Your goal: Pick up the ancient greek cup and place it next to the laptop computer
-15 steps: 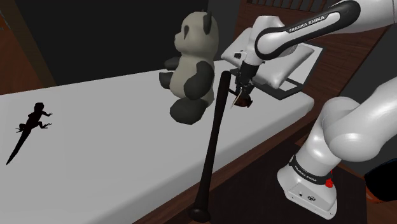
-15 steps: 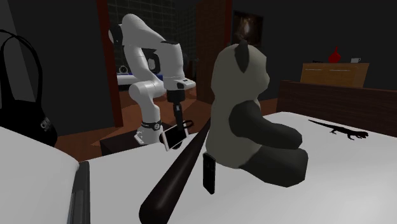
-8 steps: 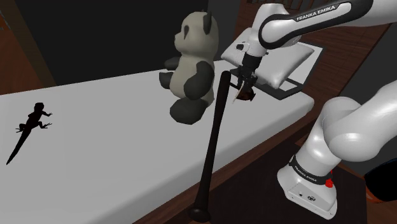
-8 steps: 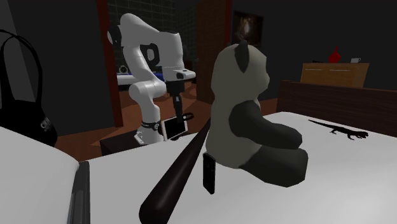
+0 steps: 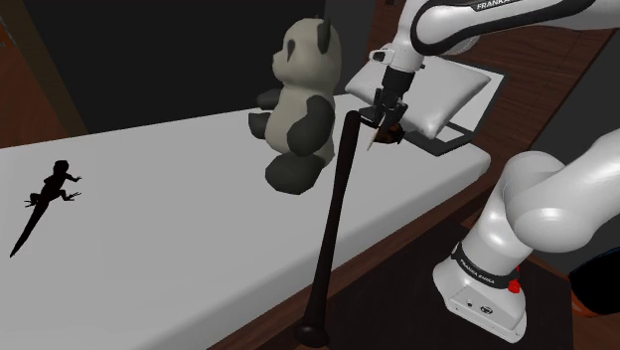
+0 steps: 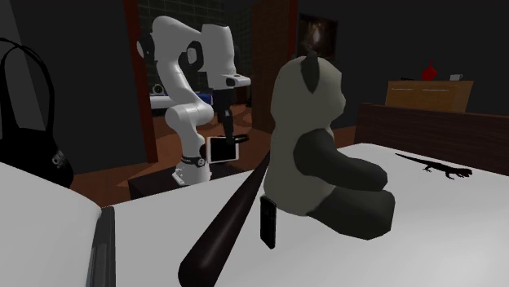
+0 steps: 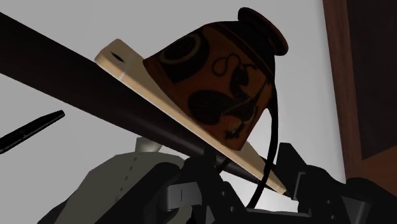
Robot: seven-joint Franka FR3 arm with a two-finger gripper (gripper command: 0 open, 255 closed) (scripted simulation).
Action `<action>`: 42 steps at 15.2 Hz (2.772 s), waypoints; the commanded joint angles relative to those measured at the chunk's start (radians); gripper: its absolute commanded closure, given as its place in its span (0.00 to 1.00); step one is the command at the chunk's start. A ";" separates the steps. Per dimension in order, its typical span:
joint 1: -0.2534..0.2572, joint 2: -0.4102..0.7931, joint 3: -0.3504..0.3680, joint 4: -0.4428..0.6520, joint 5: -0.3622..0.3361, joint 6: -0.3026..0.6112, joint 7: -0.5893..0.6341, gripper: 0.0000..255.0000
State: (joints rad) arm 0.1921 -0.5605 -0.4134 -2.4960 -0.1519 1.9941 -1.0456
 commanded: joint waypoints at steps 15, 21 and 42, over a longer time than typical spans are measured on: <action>0.010 -0.026 0.039 0.198 0.021 -0.224 0.013 1.00; 0.016 -0.019 0.049 0.283 0.030 -0.302 0.014 1.00; 0.039 0.066 0.064 0.637 0.063 -0.573 0.009 1.00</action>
State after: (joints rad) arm 0.2287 -0.5016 -0.3515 -1.8842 -0.0923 1.4395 -1.0387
